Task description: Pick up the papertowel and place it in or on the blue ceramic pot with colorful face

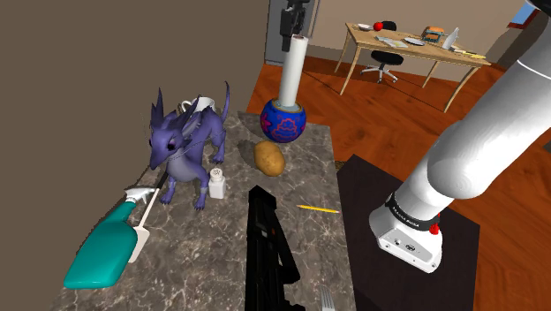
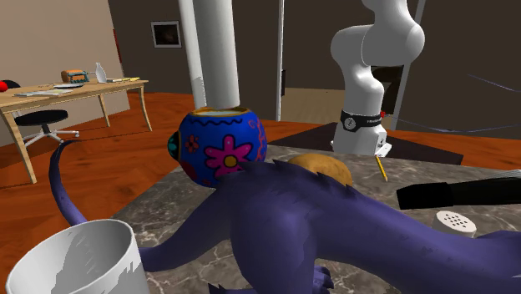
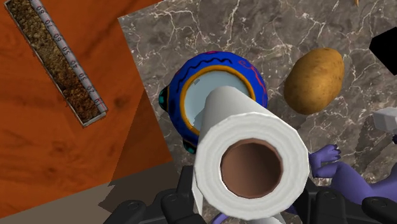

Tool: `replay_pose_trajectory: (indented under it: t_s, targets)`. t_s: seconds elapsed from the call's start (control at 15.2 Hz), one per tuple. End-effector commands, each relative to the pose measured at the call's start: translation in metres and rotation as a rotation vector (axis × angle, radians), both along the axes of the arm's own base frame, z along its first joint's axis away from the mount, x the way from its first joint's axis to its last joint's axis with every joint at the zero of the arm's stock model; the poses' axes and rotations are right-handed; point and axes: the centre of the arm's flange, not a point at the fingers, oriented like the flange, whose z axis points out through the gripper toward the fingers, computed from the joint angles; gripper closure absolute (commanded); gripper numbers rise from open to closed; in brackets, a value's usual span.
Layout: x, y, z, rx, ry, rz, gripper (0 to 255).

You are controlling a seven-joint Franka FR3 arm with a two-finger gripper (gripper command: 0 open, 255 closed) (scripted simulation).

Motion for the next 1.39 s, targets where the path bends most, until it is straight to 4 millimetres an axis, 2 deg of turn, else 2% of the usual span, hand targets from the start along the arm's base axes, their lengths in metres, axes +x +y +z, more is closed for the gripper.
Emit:
replay_pose_trajectory:
  t_s: [0.0,0.4,0.46,0.79,1.06,1.32]
  targets:
    - [0.000,0.000,-0.002,0.000,-0.001,0.000,255]
    - [0.000,0.000,-0.002,0.000,-0.001,0.000,255]
    - [0.000,0.000,-0.002,0.000,-0.001,0.000,0]
    - [0.000,0.000,-0.002,0.000,-0.001,0.000,0]
    - [0.002,-0.002,0.048,0.000,-0.001,0.000,0]
    - [0.002,-0.002,0.048,0.000,-0.001,0.000,0]
